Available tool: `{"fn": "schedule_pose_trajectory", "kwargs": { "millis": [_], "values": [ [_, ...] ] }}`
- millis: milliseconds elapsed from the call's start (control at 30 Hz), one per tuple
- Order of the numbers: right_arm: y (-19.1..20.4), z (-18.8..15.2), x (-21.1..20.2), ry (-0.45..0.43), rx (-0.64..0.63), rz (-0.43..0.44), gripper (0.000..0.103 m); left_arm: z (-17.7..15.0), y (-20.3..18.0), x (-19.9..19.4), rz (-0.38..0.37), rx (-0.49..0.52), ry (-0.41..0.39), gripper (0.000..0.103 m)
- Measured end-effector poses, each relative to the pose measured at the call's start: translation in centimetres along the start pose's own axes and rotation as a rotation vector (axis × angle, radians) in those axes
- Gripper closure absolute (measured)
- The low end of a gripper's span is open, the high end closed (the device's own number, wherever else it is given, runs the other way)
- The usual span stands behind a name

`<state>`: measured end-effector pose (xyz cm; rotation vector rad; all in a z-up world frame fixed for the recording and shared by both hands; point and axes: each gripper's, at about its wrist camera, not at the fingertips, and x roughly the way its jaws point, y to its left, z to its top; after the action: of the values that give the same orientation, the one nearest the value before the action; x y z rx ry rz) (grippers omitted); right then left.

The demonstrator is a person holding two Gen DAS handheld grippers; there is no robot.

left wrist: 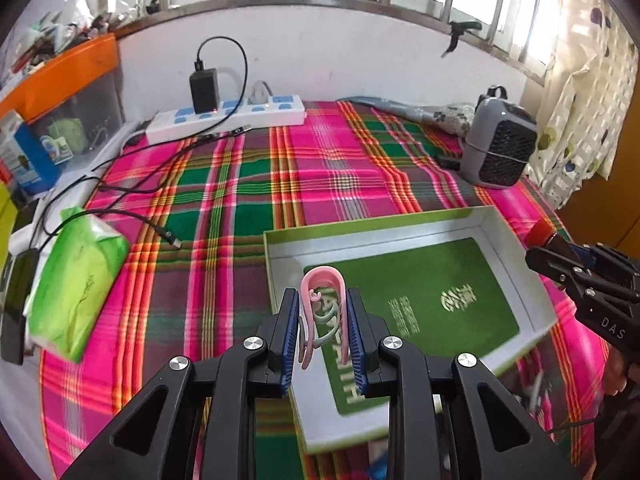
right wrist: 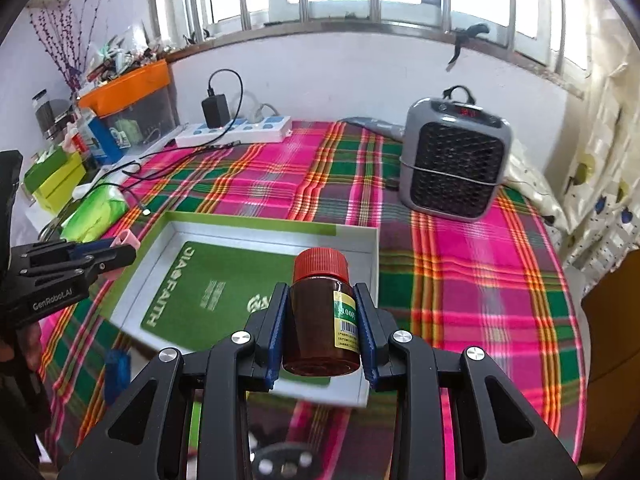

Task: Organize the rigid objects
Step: 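Carry the bottle and pink clip into the green box with both tools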

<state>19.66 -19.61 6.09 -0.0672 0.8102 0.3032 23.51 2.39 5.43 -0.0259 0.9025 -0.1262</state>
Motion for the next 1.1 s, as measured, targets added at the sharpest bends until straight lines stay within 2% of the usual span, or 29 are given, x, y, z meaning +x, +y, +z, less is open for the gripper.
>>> {"fn": "schedule_pose_trajectory", "kwargs": {
  "millis": [467,1100],
  "values": [
    [-0.3,1.8,6.9,0.108,-0.028,0.019,0.07,1.0,-0.3,4.4,0.007,0.011,0.055,0.081],
    [-0.4,1.9,9.0,0.136,-0.019,0.02,0.07,0.9,-0.8,5.2,0.051,0.042,0.047,0.08]
  ]
}}
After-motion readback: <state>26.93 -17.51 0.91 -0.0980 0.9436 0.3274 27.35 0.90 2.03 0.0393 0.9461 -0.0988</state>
